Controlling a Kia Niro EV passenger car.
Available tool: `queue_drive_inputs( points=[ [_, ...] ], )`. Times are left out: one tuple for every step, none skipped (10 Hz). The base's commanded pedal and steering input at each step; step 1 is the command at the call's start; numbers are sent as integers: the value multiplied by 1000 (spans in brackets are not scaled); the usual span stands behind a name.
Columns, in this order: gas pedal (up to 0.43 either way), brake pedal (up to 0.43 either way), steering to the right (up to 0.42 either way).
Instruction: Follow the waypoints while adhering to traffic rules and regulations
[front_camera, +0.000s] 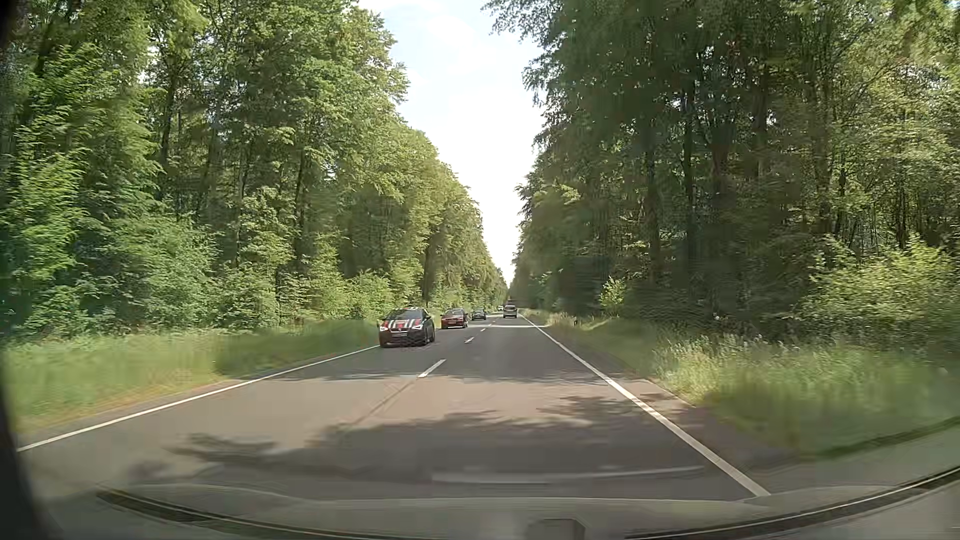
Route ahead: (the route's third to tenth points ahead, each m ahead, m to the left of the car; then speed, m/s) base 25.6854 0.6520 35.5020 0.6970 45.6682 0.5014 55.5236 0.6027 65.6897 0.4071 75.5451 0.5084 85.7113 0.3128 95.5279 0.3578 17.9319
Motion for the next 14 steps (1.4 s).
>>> queue_drive_inputs(
  points=[
    [59, 30, -1],
    [59, 37, -1],
    [59, 30, -1],
    [59, 37, -1],
    [59, 37, -1],
    [59, 37, -1],
    [59, 37, 0],
    [59, 30, 0],
    [59, 30, 0],
    [59, 37, 0],
    [59, 37, 0],
    [59, 30, 0],
    [59, 37, 0],
    [59, 37, 0]
  ],
)
